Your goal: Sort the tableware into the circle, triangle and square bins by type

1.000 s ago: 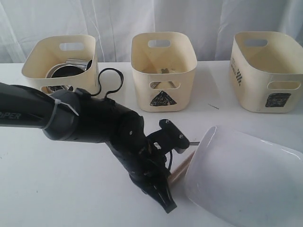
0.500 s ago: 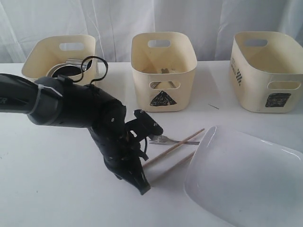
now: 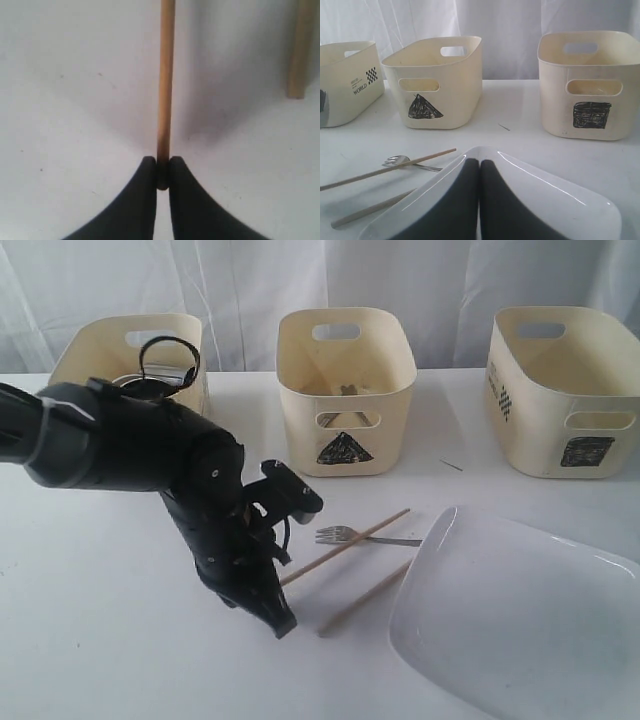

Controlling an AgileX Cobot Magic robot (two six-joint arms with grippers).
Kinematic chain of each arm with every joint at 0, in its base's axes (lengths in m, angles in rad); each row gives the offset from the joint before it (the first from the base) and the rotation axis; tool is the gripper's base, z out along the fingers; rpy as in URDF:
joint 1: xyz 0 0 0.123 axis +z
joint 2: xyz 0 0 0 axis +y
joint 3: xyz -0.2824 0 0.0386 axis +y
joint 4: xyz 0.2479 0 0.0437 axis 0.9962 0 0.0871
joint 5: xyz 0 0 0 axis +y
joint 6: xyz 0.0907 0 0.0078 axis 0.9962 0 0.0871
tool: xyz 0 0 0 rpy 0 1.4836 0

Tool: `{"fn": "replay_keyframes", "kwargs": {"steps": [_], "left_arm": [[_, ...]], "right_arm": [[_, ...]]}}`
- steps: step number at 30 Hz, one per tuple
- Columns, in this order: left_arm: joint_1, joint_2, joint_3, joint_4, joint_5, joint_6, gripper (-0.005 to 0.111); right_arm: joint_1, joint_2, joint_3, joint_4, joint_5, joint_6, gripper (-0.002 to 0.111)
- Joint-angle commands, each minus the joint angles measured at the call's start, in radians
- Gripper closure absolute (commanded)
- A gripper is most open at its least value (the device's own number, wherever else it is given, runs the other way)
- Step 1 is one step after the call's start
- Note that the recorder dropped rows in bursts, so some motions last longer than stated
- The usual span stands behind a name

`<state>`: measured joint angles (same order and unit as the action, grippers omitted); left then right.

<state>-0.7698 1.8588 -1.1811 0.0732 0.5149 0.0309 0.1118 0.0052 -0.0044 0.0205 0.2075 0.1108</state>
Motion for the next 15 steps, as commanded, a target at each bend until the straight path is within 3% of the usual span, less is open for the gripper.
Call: {"fn": "replay_keyframes", "kwargs": {"steps": [1,15], "left_arm": [[0.001,-0.084,0.004,-0.001,-0.017,-0.01,0.091],[0.001,-0.202,0.004,0.013,-0.064,-0.007,0.091]], "right_arm": [[-0.002,-0.005,0.004,-0.006,-0.004,-0.001,0.108],[-0.002,-0.005,0.004,-0.006,-0.004,-0.001,0.108]]}}
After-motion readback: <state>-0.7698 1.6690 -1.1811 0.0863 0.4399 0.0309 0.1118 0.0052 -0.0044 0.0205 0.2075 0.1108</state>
